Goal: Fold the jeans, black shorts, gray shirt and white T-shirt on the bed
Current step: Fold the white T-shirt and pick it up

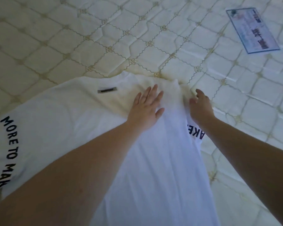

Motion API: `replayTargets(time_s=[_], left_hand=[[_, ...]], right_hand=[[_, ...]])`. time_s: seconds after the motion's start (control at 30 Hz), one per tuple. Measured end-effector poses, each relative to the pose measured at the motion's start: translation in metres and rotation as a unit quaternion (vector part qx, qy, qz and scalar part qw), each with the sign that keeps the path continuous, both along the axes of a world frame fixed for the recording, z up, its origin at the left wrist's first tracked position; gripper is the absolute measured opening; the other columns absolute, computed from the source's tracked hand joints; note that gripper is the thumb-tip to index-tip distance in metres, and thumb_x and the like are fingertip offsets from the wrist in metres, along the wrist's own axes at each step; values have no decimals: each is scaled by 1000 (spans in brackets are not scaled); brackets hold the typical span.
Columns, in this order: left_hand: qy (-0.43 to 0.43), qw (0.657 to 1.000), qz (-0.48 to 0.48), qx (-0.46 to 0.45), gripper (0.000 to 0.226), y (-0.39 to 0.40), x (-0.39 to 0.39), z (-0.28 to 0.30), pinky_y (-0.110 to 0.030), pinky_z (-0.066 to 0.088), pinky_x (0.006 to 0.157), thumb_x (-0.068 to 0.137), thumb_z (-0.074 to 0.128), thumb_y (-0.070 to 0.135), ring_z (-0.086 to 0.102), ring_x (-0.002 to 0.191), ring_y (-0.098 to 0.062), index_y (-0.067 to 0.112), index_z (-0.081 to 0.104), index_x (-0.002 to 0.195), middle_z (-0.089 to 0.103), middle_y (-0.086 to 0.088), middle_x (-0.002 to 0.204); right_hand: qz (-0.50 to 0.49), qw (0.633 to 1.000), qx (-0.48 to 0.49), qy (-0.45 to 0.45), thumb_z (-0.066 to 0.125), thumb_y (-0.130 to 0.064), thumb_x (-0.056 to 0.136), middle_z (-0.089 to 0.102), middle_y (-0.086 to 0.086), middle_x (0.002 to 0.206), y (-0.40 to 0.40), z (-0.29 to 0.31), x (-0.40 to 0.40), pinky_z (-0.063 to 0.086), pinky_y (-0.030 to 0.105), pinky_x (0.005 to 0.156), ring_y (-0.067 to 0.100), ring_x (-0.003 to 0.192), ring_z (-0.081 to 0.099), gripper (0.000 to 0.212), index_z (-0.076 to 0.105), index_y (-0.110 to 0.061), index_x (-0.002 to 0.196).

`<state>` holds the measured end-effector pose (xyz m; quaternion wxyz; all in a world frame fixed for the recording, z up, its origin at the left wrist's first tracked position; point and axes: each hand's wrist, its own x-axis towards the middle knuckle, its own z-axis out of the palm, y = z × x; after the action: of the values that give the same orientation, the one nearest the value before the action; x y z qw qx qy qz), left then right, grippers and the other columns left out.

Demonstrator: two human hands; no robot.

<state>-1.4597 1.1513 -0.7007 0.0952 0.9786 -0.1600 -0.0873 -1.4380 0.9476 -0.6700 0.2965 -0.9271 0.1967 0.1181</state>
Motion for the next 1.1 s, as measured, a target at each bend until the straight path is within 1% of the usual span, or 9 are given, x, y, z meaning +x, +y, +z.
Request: replayTargets(time_s=[0.2, 0.3, 0.43, 0.57, 0.67, 0.73, 0.9, 1.0, 1.1], left_hand=[[-50, 997, 54, 28, 68, -20, 4, -40, -44, 1, 121, 97, 18, 55, -1, 151, -15, 26, 4, 156, 1, 2, 165], [-44, 996, 63, 38, 76, -20, 7, -39, -43, 2, 121, 95, 21, 57, -1, 151, -13, 19, 0, 157, 0, 0, 165], [-46, 996, 68, 45, 79, -21, 7, -34, -47, 7, 122, 93, 27, 52, 2, 151, -16, 9, 4, 155, 7, -8, 164], [-44, 994, 74, 60, 80, -22, 9, -33, -49, 11, 121, 92, 30, 49, 7, 151, -20, 2, 11, 154, 11, -13, 163], [-33, 994, 75, 72, 83, -22, 10, -35, -49, 11, 121, 91, 29, 52, 5, 151, -21, 2, 10, 154, 8, -13, 163], [-29, 994, 71, 73, 83, -21, 11, -36, -50, 12, 120, 91, 30, 53, 4, 151, -22, 3, 11, 154, 7, -14, 163], [-26, 995, 59, 76, 82, -19, 12, -40, -50, 9, 121, 90, 29, 55, 4, 151, -24, 5, 15, 155, 6, -14, 163], [-24, 995, 59, 77, 83, -20, 13, -41, -49, 7, 121, 90, 30, 55, 3, 151, -24, 7, 12, 155, 5, -14, 163], [-17, 994, 60, 85, 82, -20, 11, -41, -50, 7, 121, 90, 28, 55, 1, 151, -26, 11, 8, 156, 2, -14, 163]], right_hand=[[20, 998, -14, 55, 60, -43, 88, 59, 6, 121, -22, -17, 26, 45, 45, 99, 31, 113, 54, 48, 53, -20, 129], [46, 993, -50, 92, 59, -47, 82, 63, 6, 93, -25, -18, 36, 51, 39, 79, 31, 93, 59, 30, 60, -18, 92], [10, 999, 31, 38, 52, -39, 93, 53, -3, 74, -50, -10, 30, 32, 27, 49, 16, 64, 52, 21, 47, -19, 93], [-81, 996, 40, 25, 58, -40, 92, 53, -12, 78, -105, -4, 6, 34, 24, 53, 7, 67, 51, 19, 47, -26, 98], [-105, 991, 26, 76, 64, -36, 90, 57, -4, 88, -126, -11, -19, 36, 28, 63, 18, 75, 52, 21, 51, -23, 99], [-126, 988, 27, 84, 62, -38, 90, 60, 0, 90, -128, -14, -30, 34, 26, 56, 14, 70, 50, 22, 51, -21, 99], [-135, 971, 146, 134, 65, -53, 85, 68, -7, 90, -122, -6, -47, 51, 32, 66, 18, 79, 66, 35, 58, -25, 105], [-111, 951, 226, 182, 74, -38, 82, 74, -9, 81, -118, 1, -61, 58, 33, 71, 13, 72, 72, 21, 68, -25, 99], [-123, 962, 204, 131, 71, -33, 85, 74, -7, 77, -117, 2, -82, 57, 34, 68, 13, 71, 71, 16, 69, -25, 99]])
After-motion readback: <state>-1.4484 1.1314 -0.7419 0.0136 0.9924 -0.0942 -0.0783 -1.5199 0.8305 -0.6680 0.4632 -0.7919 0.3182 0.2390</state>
